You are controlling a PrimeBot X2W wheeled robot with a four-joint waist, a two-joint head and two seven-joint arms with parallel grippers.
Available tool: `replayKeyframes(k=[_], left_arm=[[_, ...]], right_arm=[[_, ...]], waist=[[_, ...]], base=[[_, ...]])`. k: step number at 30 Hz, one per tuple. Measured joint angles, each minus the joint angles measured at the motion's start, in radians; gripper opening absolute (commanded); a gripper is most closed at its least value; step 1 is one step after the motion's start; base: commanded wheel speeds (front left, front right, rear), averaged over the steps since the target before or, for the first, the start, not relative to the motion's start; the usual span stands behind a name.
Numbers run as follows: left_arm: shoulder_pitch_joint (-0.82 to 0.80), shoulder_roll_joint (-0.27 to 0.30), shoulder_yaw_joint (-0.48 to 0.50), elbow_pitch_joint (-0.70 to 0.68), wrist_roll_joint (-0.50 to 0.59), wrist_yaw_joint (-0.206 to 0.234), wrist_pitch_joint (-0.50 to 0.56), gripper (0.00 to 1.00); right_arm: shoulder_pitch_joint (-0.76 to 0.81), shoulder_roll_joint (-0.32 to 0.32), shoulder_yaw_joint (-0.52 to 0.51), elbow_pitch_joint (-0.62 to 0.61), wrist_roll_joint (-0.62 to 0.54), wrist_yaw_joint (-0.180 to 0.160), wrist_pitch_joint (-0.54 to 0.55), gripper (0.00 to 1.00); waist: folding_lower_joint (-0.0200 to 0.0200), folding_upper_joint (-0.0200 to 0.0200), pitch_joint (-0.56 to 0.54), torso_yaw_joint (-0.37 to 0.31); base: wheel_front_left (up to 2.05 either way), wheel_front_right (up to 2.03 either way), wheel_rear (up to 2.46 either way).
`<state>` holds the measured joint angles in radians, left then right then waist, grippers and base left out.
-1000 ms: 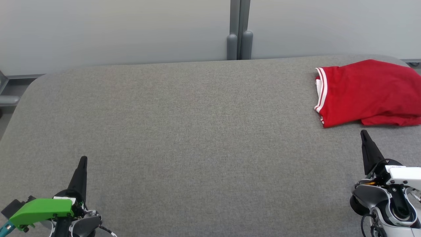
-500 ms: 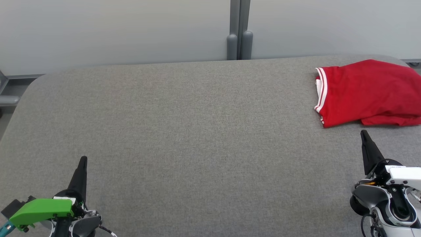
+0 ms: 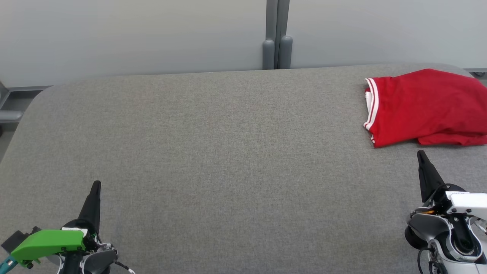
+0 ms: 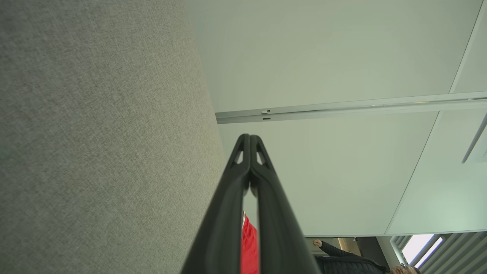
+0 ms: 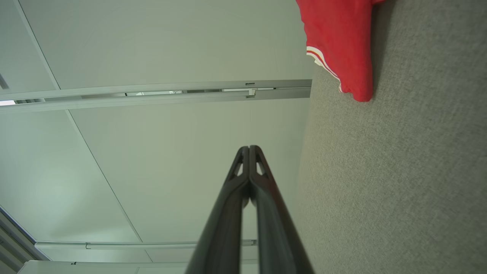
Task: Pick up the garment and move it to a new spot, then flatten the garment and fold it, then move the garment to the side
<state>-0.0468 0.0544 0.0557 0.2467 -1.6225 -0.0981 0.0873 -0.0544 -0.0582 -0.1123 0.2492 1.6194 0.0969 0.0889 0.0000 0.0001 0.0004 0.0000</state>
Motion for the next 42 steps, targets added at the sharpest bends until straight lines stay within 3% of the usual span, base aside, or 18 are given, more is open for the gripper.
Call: replayKeyframes(k=[42], left_arm=[[0.000, 0.000, 0.001, 0.002, 0.000, 0.000, 0.000, 0.00]], right_arm=[[0.000, 0.001, -0.001, 0.002, 0.000, 0.005, 0.000, 0.00]], waist=[[0.0000, 0.0000, 0.000, 0.000]], base=[[0.00, 0.00, 0.00]])
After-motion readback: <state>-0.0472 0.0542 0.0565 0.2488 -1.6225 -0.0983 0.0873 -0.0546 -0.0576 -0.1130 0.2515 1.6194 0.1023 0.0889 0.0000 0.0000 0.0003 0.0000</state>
